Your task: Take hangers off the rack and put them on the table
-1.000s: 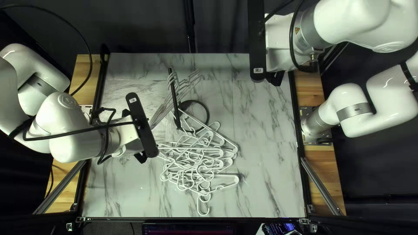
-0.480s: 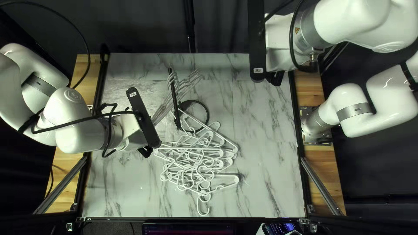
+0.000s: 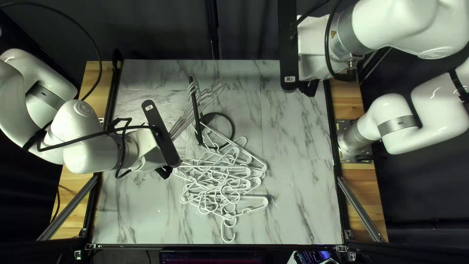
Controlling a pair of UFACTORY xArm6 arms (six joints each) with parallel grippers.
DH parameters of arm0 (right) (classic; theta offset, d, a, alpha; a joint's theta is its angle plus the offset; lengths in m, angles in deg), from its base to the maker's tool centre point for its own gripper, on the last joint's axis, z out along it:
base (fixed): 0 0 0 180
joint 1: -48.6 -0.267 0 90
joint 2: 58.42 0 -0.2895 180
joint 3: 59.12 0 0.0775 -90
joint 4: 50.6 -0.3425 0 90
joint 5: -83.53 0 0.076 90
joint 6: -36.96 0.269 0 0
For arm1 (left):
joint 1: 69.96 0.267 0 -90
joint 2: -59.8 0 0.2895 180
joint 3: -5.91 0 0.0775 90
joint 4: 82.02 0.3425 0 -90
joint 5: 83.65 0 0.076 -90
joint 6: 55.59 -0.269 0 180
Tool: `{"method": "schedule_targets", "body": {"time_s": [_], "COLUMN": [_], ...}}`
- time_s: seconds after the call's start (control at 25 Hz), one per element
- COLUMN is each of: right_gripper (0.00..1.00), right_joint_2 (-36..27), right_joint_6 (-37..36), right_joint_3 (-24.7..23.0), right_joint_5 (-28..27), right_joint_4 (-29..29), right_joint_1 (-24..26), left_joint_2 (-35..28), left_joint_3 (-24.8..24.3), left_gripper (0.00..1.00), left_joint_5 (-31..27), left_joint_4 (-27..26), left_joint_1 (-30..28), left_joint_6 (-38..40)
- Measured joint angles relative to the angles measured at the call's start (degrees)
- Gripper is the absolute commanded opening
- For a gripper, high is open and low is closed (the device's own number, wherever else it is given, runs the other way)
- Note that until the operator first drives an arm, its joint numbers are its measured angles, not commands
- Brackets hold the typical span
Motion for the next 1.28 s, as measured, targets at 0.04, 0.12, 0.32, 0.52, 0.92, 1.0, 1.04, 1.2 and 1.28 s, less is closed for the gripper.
{"method": "schedule_targets", "body": {"time_s": [0.04,0.12,0.32,0.52,0.92,1.0,1.04,1.2,1.28], "right_gripper": [1.0,1.0,1.0,1.0,1.0,1.0,1.0,1.0,1.0], "right_joint_2": [0.0,0.0,0.0,0.0,0.0,0.0,0.0,0.0,0.0], "right_joint_6": [0.0,0.0,0.0,0.0,0.0,0.0,0.0,0.0,0.0], "right_joint_3": [0.0,0.0,0.0,0.0,0.0,0.0,0.0,0.0,0.0], "right_joint_5": [0.0,0.0,0.0,0.0,0.0,0.0,0.0,0.0,0.0], "right_joint_4": [0.0,0.0,0.0,0.0,0.0,0.0,0.0,0.0,0.0], "right_joint_1": [0.0,0.0,0.0,0.0,0.0,0.0,0.0,0.0,0.0], "left_joint_2": [0.1,0.4,0.7,1.4,1.2,1.1,1.2,1.6,1.6], "left_joint_3": [0.0,0.1,0.0,0.0,-0.5,-0.6,-0.6,-0.3,-0.1], "left_gripper": [1.0,1.0,1.0,1.0,1.0,1.0,1.0,1.0,1.0], "left_joint_5": [0.1,0.5,1.2,2.4,1.9,1.6,1.5,1.4,1.2], "left_joint_4": [0.1,0.3,0.5,0.7,1.2,1.3,1.4,1.6,1.7], "left_joint_1": [0.0,0.0,0.3,0.9,0.9,0.9,0.9,0.8,0.5], "left_joint_6": [0.2,0.5,0.9,1.2,2.1,2.4,2.6,3.1,3.3]}}
